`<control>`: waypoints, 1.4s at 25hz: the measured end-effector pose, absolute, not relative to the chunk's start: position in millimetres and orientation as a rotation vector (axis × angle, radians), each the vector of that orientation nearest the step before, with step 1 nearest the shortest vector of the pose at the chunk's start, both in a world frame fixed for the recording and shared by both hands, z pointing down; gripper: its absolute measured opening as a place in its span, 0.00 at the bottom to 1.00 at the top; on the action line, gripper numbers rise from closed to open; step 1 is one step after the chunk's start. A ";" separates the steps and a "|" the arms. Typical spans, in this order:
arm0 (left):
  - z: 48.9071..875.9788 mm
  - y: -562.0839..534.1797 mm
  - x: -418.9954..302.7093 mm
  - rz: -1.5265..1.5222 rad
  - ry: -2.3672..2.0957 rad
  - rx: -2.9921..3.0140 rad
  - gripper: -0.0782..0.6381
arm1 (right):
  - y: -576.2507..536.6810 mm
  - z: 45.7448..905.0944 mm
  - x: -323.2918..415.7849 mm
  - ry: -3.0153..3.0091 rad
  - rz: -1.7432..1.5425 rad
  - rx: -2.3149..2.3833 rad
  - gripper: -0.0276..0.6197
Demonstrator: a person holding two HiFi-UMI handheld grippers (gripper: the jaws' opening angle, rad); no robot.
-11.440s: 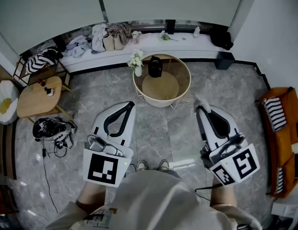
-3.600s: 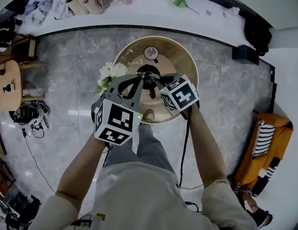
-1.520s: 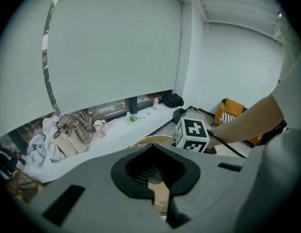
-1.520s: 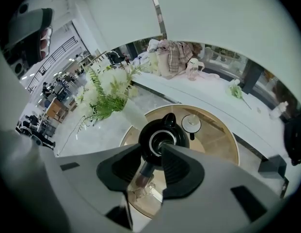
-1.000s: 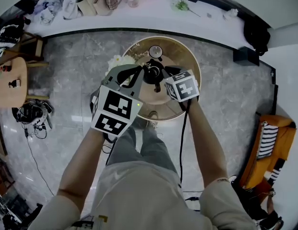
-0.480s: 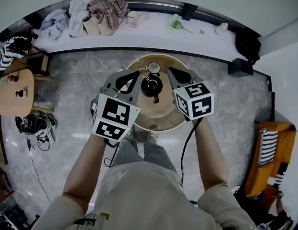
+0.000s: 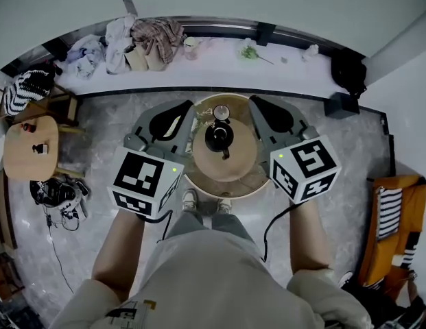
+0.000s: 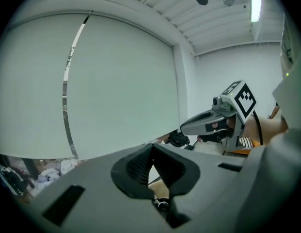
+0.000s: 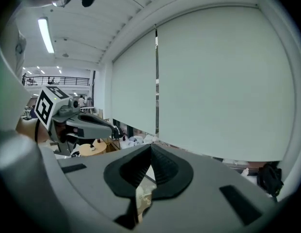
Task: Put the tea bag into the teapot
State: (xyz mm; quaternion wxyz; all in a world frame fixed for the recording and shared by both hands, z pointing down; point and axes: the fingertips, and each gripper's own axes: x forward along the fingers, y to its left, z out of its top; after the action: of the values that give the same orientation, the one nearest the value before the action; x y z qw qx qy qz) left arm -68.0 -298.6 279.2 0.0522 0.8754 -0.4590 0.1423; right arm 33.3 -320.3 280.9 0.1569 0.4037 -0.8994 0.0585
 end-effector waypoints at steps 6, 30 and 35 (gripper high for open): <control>225.4 -283.2 -66.5 0.397 -1.470 2.788 0.12 | -286.0 206.0 34.6 -2.701 0.045 1.204 0.05; 188.5 -233.2 -70.1 0.350 -1.521 2.893 0.12 | -212.2 136.9 64.7 -2.796 -0.150 1.337 0.05; 195.4 -229.4 -63.9 0.382 -1.494 2.899 0.12 | -213.3 150.0 68.5 -2.783 -0.087 1.322 0.05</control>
State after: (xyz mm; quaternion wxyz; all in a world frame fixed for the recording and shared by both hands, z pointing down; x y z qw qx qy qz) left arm -63.9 -229.4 195.4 -0.0707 0.8807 -0.4538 0.1161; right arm 68.5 -213.3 150.0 0.0296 0.4288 -0.9025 -0.0282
